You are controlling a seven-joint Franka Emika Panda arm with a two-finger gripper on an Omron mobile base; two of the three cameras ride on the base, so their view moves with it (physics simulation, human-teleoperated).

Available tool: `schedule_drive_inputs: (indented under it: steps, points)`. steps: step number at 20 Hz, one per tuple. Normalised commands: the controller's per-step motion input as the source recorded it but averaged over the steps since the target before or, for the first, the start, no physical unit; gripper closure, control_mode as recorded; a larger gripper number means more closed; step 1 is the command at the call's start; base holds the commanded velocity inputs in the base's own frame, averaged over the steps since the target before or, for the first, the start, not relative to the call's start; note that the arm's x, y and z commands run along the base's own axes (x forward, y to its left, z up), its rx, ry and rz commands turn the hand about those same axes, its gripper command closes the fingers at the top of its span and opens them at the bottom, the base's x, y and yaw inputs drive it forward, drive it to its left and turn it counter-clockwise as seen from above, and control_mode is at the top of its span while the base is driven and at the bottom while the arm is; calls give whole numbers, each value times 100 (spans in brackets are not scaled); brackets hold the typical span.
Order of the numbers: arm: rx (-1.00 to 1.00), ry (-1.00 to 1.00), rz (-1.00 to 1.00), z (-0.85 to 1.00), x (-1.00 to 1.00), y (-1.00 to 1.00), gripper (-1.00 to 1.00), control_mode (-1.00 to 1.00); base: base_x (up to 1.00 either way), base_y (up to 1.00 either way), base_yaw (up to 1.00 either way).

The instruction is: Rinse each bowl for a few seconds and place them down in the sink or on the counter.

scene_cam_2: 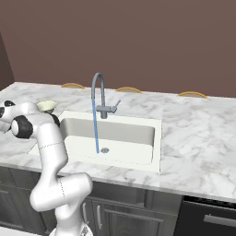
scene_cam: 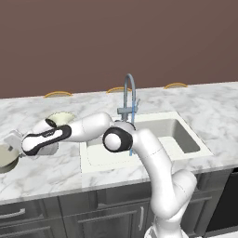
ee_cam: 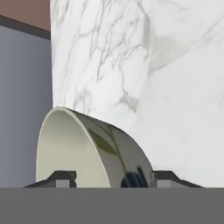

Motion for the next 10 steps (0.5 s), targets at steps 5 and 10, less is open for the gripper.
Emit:
schedule_drive_inputs:
  steps: [5,10]
  points:
    - [0,0,0,-7,0,0,100,-100,0,0,0]
    - [0,0,0,-9,0,-4,100,-100,0,0,0]
